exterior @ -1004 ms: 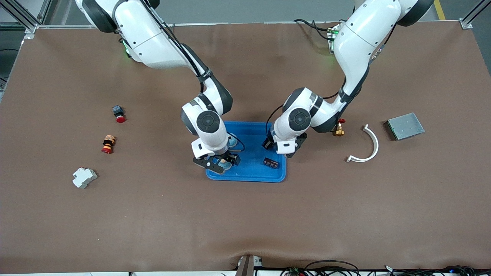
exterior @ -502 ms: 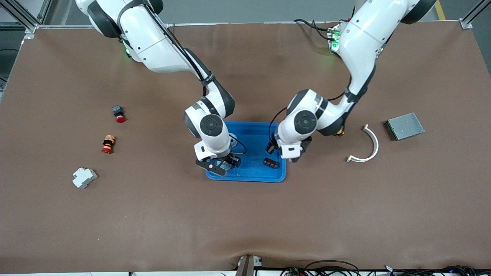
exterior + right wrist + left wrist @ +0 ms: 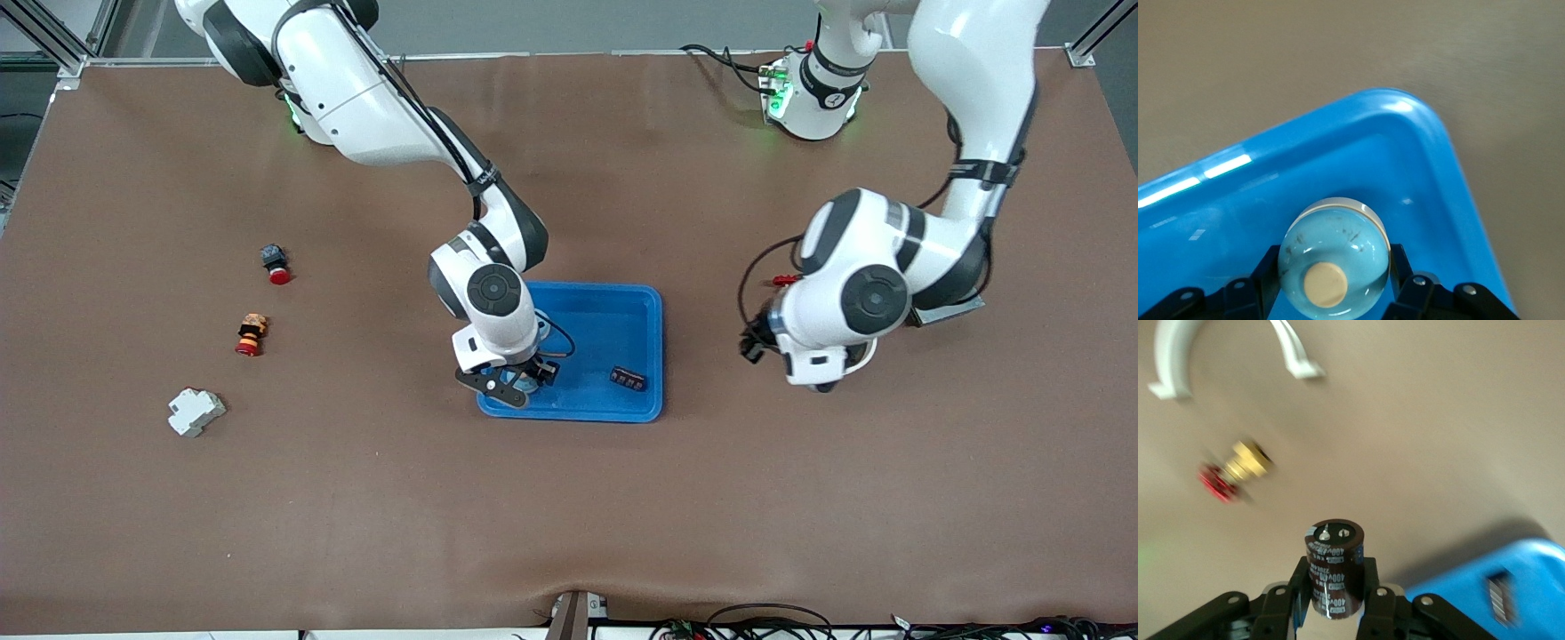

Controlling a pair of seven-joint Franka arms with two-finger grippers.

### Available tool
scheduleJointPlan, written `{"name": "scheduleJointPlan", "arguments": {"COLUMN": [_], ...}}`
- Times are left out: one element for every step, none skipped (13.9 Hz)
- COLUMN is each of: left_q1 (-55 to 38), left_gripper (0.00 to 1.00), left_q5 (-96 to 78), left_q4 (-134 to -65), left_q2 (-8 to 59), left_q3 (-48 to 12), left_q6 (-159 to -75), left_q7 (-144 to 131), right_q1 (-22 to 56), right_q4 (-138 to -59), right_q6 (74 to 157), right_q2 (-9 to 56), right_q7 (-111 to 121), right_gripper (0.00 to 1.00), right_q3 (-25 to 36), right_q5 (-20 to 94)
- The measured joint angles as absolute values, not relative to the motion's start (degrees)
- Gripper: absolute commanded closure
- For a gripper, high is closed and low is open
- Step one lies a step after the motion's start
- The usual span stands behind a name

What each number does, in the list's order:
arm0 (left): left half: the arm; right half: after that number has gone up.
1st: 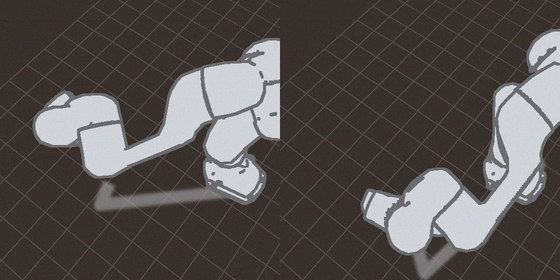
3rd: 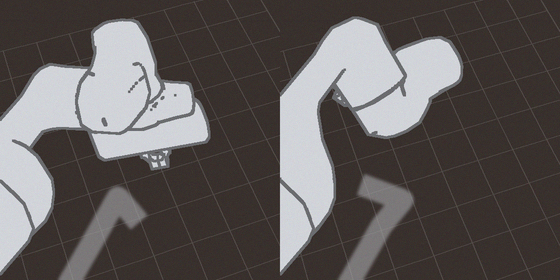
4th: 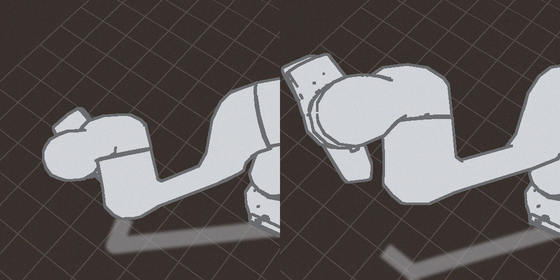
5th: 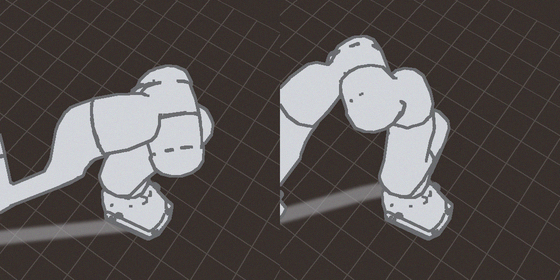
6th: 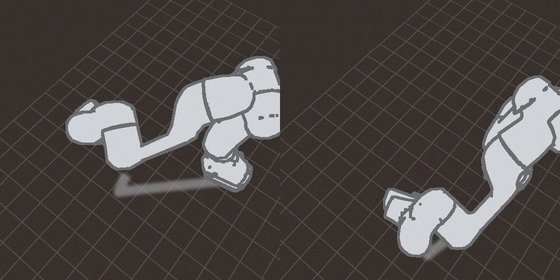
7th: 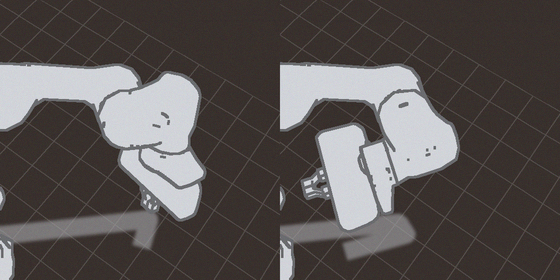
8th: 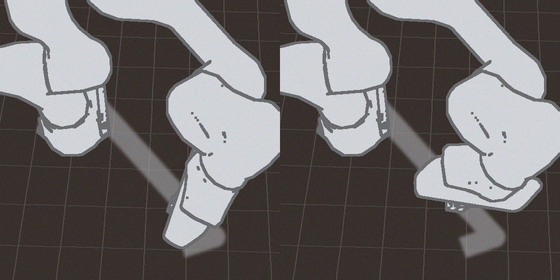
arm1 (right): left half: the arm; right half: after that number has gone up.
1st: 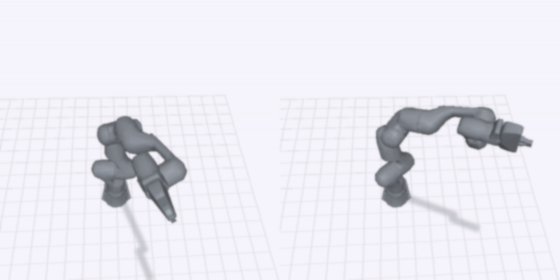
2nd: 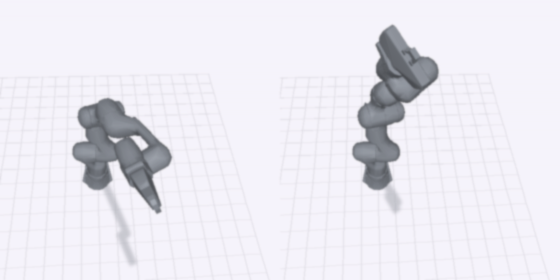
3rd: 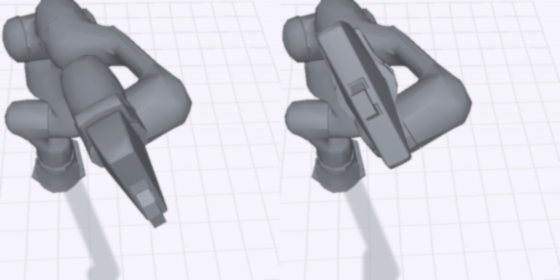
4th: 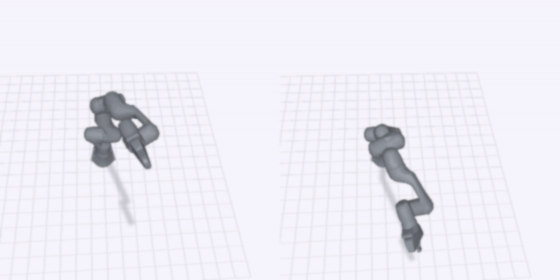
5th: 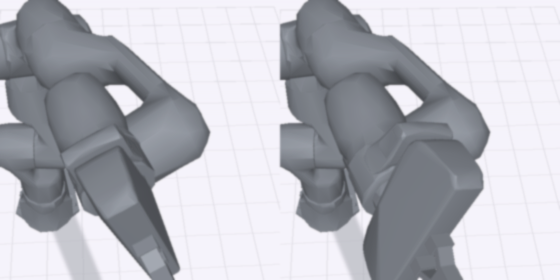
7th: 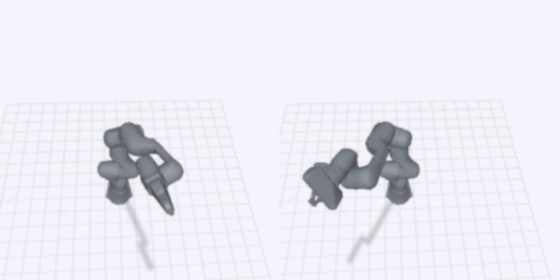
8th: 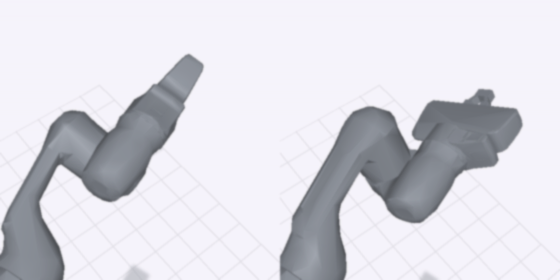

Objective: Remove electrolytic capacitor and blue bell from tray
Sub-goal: 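Carry the bell beside the red buttons while the left gripper carries the capacitor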

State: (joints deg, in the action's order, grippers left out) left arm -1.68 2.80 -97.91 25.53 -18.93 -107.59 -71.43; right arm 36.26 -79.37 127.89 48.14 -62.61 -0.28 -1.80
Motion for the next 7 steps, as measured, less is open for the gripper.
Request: {"name": "scheduleJointPlan", "arguments": {"left_q1": [0.08,1.87,3.65,5.45,7.34,9.18,11.05], "left_gripper": [1.0,1.0,1.0,1.0,1.0,1.0,1.0], "left_q5": [5.12,7.44,9.49,10.78,11.4,11.68,11.82], "left_q4": [-99.09,-100.68,-102.37,-103.81,-104.96,-105.98,-107.24], "left_q2": [25.53,25.48,25.43,25.33,25.2,25.06,24.96], "left_q3": [-18.91,-18.92,-18.92,-18.91,-18.91,-18.92,-18.9], "left_q6": [-106.76,-106.58,-106.58,-106.59,-106.63,-106.87,-108.01], "left_q7": [-69.89,-68.11,-65.93,-63.58,-60.98,-58.21,-55.47], "right_q1": [36.25,36.22,36.11,35.64,34.54,32.68,30.35], "right_q4": [-76.68,-73.7,-71.33,-69.77,-68.96,-68.79,-68.98], "right_q6": [121.8,115.46,110.07,106.23,104.23,103.17,102.49], "right_q2": [47.86,47.45,46.85,46.16,45.18,43.99,42.86], "right_q7": [-61.79,-58.89,-53.69,-47.26,-40.51,-33.63,-27.01], "right_gripper": [1.0,1.0,1.0,1.0,1.0,1.0,1.0], "right_q3": [-0.25,-0.13,0.18,0.56,0.94,1.16,1.26], "right_q5": [-1.77,-1.81,-1.85,-1.87,-1.88,-1.88,-1.9]}}
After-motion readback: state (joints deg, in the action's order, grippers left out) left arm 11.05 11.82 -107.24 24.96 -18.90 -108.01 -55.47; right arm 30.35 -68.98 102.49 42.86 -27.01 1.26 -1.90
